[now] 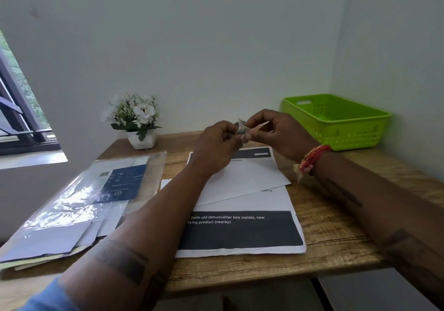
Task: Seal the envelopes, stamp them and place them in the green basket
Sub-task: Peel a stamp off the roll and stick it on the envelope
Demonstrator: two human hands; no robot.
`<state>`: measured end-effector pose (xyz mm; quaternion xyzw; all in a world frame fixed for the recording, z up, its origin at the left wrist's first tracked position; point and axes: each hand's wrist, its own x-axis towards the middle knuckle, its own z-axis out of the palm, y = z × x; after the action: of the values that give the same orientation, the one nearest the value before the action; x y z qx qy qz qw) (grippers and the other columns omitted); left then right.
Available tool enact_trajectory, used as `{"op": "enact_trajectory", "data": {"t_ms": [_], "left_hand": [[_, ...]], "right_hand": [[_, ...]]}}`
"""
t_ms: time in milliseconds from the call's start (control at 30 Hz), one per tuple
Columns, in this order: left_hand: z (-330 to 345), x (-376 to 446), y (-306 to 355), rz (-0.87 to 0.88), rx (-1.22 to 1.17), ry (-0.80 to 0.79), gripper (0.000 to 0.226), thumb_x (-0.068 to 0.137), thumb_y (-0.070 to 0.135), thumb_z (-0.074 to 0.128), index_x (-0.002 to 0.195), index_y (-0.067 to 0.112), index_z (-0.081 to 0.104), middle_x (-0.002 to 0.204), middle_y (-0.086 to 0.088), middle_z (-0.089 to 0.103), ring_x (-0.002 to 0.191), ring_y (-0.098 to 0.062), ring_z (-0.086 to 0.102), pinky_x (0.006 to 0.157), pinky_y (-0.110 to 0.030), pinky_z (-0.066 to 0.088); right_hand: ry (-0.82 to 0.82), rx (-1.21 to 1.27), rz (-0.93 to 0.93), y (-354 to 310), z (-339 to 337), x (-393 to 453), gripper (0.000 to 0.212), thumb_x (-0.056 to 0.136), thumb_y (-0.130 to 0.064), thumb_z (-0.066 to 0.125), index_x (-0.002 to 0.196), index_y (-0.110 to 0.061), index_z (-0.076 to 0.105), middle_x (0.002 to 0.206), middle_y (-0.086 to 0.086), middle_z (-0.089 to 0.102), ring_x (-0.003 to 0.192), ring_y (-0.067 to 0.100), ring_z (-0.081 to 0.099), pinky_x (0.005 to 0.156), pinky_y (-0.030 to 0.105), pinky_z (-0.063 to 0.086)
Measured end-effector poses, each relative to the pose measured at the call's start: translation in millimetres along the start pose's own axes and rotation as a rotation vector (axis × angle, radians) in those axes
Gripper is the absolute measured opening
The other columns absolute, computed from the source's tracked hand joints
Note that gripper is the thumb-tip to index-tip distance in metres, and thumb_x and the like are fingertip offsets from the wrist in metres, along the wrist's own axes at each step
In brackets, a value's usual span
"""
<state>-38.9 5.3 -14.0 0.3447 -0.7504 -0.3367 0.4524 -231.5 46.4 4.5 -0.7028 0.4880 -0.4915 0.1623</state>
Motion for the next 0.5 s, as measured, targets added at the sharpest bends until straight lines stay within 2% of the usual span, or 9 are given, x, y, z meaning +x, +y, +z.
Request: {"op": "enact_trajectory", "data": {"t_ms": [33,100,167,233,367,433,500], "left_hand": [[-0.3,-1.0,-0.4,-0.008,-0.016,-0.005,0.025,0.083,0.036,0.08,0.096,0.017,0.069,0.083,-0.004,0.075,0.084,-0.03,0.072,0.084,-0.056,0.057],[0.0,-1.6,-1.8,-0.035,-0.073,-0.015,0.025,0.084,0.031,0.079,0.098,0.013,0.069,0.088,-0.01,0.075,0.088,-0.031,0.072,0.088,-0.056,0.056],[0.8,-2.0,-0.3,-0.078,-0.168,-0.026,0.021,0.088,0.021,0.076,0.102,0.007,0.068,0.094,-0.015,0.075,0.093,-0.032,0.073,0.093,-0.052,0.057],[2.3,-2.7,4.4,-0.119,-0.261,-0.037,0.019,0.095,0.019,0.069,0.105,0.003,0.068,0.099,-0.017,0.075,0.092,-0.028,0.074,0.091,-0.043,0.058],[5.2,-3.9,9.3,-0.209,-0.31,-0.023,0.032,0.1,0.036,0.059,0.104,0.008,0.072,0.097,-0.012,0.077,0.09,-0.026,0.074,0.084,-0.035,0.061],[5.9,-4.9,9.5,-0.23,-0.312,0.003,0.027,0.101,0.031,0.059,0.102,0.007,0.071,0.095,-0.012,0.077,0.084,-0.023,0.073,0.081,-0.034,0.062],[6.0,-6.6,11.1,-0.249,-0.329,0.008,0.022,0.102,0.024,0.058,0.098,0.006,0.07,0.09,-0.012,0.075,0.079,-0.022,0.069,0.081,-0.034,0.061]], "right_hand": [[0.0,-0.016,0.0,1.1,1.3,0.0,0.019,0.08,-0.033,0.081,0.095,-0.027,0.07,0.081,-0.002,0.074,0.076,0.027,0.07,0.072,0.046,0.057],[0.002,-0.023,-0.011,4.0,2.9,1.9,0.017,0.08,-0.039,0.078,0.091,-0.03,0.069,0.077,0.007,0.073,0.066,0.037,0.061,0.066,0.051,0.055],[0.0,-0.019,-0.018,5.4,2.8,3.2,0.014,0.082,-0.037,0.076,0.09,-0.028,0.069,0.073,0.018,0.069,0.058,0.026,0.05,0.059,0.051,0.051],[0.002,-0.011,-0.014,5.3,1.7,2.8,0.014,0.083,-0.037,0.075,0.09,-0.026,0.069,0.073,0.021,0.067,0.059,0.022,0.048,0.057,0.05,0.05],[-0.042,0.042,0.018,2.4,0.5,-1.2,0.021,0.079,-0.044,0.075,0.089,-0.027,0.068,0.091,0.017,0.072,0.065,0.027,0.055,0.064,0.055,0.053],[-0.059,0.103,0.048,-0.6,0.1,-3.0,0.015,0.08,-0.036,0.076,0.086,-0.024,0.068,0.101,0.007,0.074,0.074,0.029,0.064,0.071,0.051,0.056],[-0.04,0.182,0.087,-1.4,-0.1,-2.3,0.009,0.085,-0.022,0.075,0.086,-0.017,0.067,0.099,0.004,0.074,0.085,0.028,0.069,0.072,0.043,0.058]]}}
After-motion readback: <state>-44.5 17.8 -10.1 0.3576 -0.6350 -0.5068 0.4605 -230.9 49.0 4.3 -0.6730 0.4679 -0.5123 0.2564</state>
